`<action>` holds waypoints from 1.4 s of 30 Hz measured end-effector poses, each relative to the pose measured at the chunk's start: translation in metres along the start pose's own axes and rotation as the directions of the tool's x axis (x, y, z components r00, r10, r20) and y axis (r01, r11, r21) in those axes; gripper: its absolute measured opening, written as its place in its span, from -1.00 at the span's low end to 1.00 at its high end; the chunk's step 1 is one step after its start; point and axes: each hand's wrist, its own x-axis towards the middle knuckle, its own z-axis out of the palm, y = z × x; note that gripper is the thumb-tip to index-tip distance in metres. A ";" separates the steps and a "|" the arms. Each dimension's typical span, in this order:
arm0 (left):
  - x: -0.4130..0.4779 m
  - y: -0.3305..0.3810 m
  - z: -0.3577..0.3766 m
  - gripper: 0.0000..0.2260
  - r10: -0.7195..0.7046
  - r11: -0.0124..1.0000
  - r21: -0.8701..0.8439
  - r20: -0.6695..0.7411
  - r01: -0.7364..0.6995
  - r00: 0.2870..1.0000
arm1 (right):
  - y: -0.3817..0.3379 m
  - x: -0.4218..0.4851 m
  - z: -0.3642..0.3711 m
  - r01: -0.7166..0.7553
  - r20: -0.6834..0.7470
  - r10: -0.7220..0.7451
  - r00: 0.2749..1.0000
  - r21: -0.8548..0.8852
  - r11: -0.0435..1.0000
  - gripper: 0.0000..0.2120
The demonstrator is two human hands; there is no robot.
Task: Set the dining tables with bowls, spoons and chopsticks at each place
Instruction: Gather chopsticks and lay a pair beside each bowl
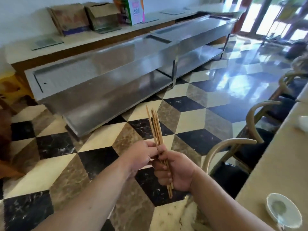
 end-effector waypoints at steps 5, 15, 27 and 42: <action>0.095 0.051 0.023 -0.79 0.000 0.994 0.110 0.139 -0.016 0.990 | -0.052 -0.003 -0.038 0.185 -0.358 -0.206 0.911 -0.094 0.978 -0.67; 0.306 0.149 0.157 -0.78 -0.095 0.878 0.469 0.364 -0.094 0.926 | -0.156 -0.037 -0.197 0.341 -0.720 -0.554 0.419 -0.440 0.831 -0.82; 0.349 0.228 0.383 -0.77 -0.193 0.626 0.575 0.769 -0.527 0.609 | -0.177 -0.152 -0.293 0.634 -0.951 -0.308 -0.025 -0.253 0.731 -0.91; 0.281 0.158 0.486 -0.82 -0.573 0.525 0.296 0.816 -0.798 -0.074 | -0.106 -0.130 -0.215 0.827 -0.741 0.411 -0.531 -0.348 0.442 -0.84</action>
